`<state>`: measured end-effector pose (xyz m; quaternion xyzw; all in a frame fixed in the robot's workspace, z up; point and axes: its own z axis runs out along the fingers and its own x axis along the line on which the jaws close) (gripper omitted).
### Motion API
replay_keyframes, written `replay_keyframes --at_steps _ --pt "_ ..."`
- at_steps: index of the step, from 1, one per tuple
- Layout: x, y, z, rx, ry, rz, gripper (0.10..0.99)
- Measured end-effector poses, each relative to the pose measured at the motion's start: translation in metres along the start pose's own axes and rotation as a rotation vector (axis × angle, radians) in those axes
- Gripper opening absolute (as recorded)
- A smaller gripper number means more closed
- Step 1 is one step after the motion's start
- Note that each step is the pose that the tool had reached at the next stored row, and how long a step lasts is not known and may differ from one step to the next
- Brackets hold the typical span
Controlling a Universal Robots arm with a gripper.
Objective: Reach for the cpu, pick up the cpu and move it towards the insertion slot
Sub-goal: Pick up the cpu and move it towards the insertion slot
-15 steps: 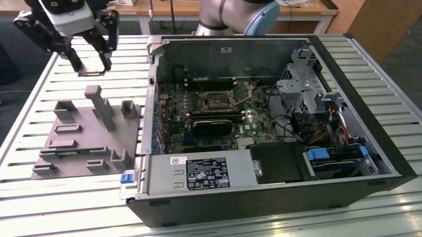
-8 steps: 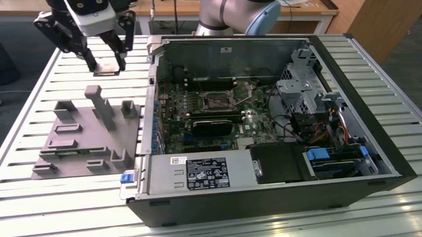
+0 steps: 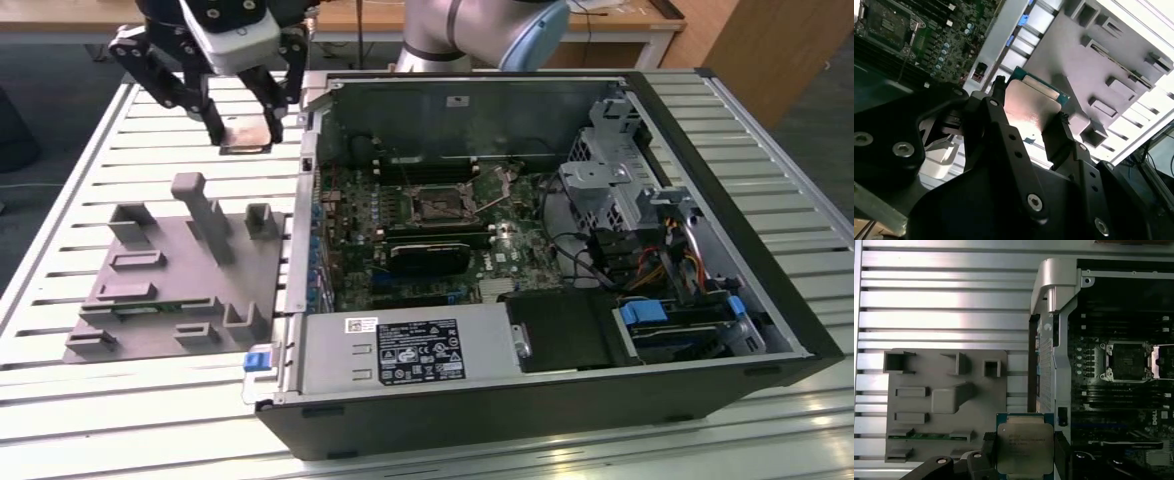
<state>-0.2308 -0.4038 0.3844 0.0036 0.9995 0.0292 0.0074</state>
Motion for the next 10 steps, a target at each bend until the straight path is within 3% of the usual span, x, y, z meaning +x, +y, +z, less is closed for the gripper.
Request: replay_keyframes --at_steps 4,10 --pt "-0.0105 0.0001 0.0009 0.0 0.0 0.0 0.541" --pt "-0.0194 0.0021 0.0022 0.0 0.0 0.0 0.541"
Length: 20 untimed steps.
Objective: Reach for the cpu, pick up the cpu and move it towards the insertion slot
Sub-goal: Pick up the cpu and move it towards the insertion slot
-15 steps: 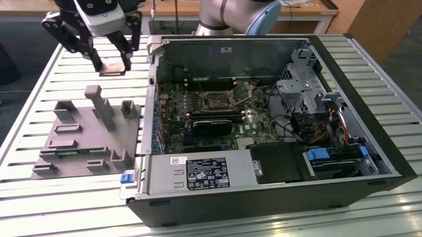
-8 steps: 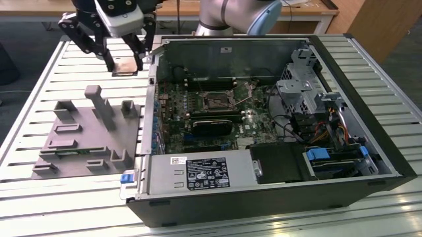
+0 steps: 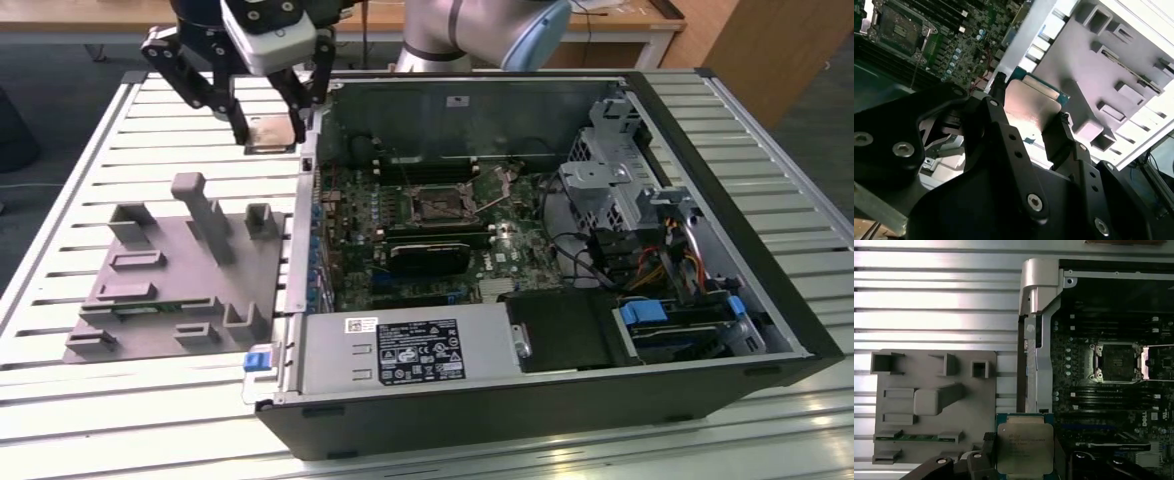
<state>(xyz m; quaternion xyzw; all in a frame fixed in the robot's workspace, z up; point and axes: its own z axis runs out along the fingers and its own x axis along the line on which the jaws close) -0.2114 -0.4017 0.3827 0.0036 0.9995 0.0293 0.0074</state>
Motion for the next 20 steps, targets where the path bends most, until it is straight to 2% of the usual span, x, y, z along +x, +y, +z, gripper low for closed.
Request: replay_keyframes --at_steps 8,20 --pt "-0.0186 0.0074 0.0027 0.0 0.0 0.0 0.541" --pt "-0.0569 0.0194 0.0071 0.0 -0.0012 0.0 0.541"
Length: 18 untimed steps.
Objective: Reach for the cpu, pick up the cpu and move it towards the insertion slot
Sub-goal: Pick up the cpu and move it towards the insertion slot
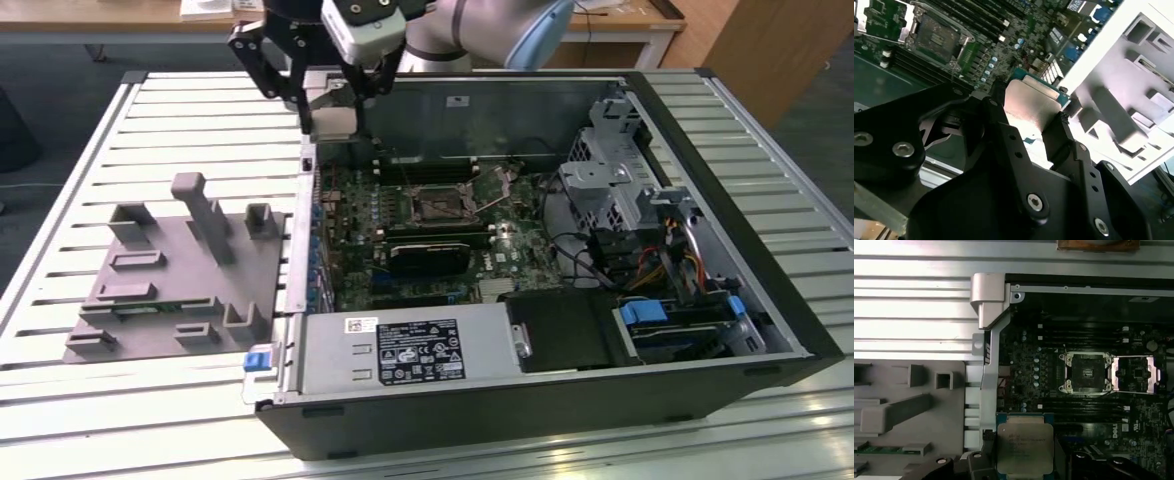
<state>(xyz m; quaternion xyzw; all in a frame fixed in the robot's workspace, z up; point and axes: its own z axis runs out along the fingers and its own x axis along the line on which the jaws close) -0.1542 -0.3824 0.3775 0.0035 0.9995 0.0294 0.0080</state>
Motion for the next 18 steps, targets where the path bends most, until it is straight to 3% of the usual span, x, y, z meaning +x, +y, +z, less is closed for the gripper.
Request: replay_keyframes --at_steps 18 --pt "-0.0573 0.0115 0.0045 0.0 -0.0027 0.0 0.541"
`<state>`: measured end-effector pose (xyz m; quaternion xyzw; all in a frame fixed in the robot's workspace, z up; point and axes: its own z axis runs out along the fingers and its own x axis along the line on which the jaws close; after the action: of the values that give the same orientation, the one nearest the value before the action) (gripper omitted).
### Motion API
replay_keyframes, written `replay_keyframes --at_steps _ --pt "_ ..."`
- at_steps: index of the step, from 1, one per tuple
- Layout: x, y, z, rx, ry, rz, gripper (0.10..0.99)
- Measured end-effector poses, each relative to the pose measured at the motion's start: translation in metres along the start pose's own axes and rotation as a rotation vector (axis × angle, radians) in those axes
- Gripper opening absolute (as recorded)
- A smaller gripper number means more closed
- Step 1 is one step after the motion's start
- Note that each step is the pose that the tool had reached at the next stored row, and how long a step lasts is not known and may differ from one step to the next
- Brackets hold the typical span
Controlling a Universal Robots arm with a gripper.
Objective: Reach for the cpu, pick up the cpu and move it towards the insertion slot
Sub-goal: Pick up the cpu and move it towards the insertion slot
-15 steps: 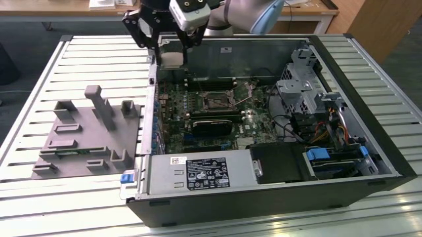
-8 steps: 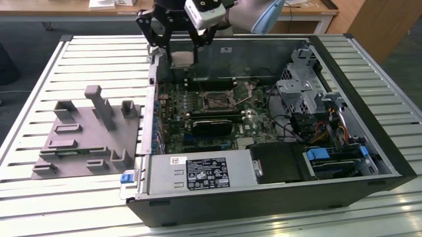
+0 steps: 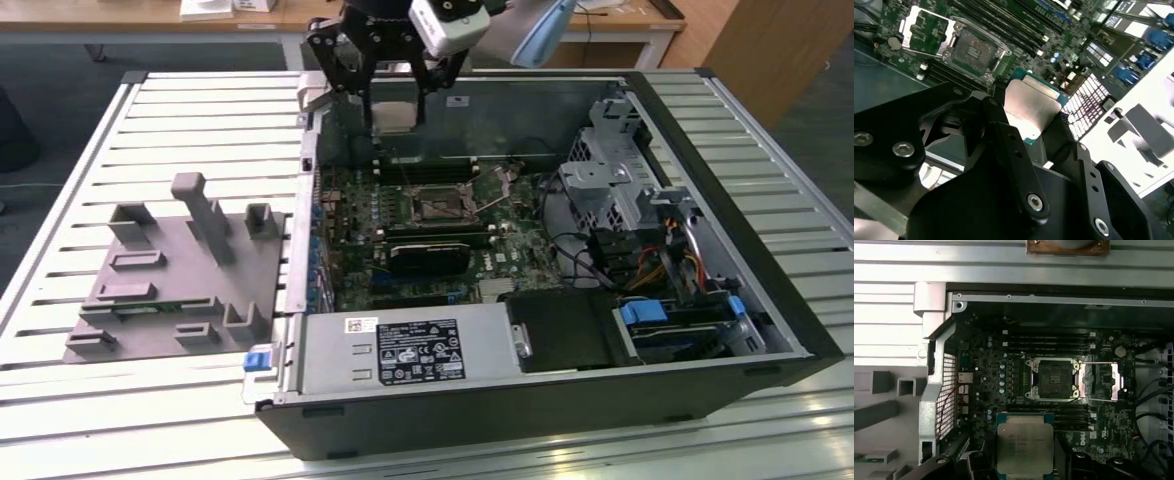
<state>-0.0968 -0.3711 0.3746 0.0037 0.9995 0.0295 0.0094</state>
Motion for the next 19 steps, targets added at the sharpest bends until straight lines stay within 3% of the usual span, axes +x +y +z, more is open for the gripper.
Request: replay_keyframes --at_steps 5,19 --pt "-0.0139 0.0024 0.0009 0.0 -0.0014 0.0 0.541" --pt "-0.0322 0.0065 0.0024 0.0 -0.0084 0.0 0.541"
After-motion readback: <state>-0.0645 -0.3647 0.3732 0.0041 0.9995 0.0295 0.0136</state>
